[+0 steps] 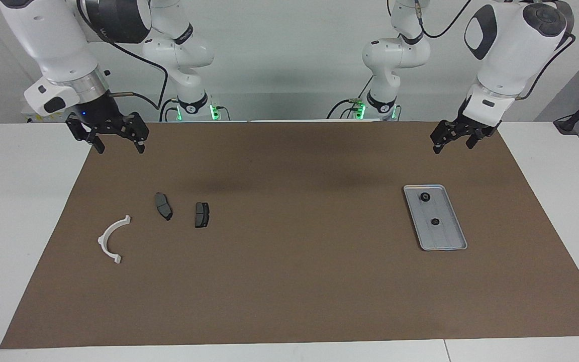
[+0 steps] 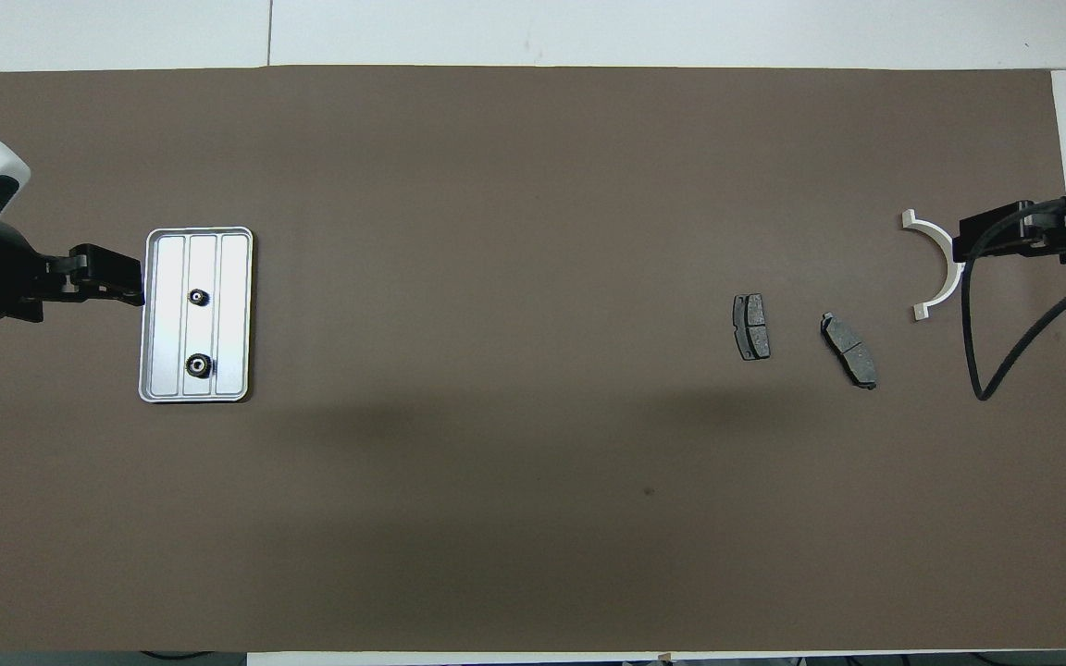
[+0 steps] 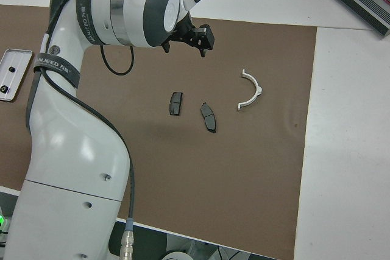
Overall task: Place bearing gear from tray to pile
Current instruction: 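Reach the left gripper down to a black gear on the tray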
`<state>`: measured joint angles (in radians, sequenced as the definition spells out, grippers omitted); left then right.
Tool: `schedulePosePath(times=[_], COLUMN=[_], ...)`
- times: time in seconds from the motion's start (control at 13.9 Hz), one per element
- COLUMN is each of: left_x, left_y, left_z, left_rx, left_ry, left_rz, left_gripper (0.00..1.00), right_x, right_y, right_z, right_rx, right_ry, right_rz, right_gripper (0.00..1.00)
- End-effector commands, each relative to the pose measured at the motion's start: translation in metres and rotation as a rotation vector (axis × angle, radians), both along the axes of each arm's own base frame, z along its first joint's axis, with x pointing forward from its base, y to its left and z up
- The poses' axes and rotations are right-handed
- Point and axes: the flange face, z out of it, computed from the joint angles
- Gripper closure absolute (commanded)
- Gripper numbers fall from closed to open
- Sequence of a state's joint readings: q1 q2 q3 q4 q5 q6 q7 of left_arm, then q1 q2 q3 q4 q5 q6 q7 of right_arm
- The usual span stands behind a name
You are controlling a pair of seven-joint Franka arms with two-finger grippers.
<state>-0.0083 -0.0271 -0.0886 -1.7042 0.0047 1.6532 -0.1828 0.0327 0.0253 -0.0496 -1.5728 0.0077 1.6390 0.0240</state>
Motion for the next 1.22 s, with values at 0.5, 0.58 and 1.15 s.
schedulePosePath(times=[0.5,0.58,1.15], left_x=[-0.003,-0.002,-0.02], left_y=[0.049,0.051,0.071], left_z=[-0.119,-0.142,-0.253], left_rx=[-0.009,-0.011,-0.017], left_ry=[-0.045,-0.046,-0.025], left_rz=[0.011,0.014,0.015], left_gripper=[0.0,0.0,0.27], right_x=[-0.002,-0.002,0.0], right_y=[-0.001,-0.001,0.0], right_z=[0.0,0.0,-0.005], right_rx=[-0.014,-0.014,-0.008], right_ry=[0.01,0.01,0.018], right_rz=[0.021,0.021,0.023], right_gripper=[0.0,0.0,0.0])
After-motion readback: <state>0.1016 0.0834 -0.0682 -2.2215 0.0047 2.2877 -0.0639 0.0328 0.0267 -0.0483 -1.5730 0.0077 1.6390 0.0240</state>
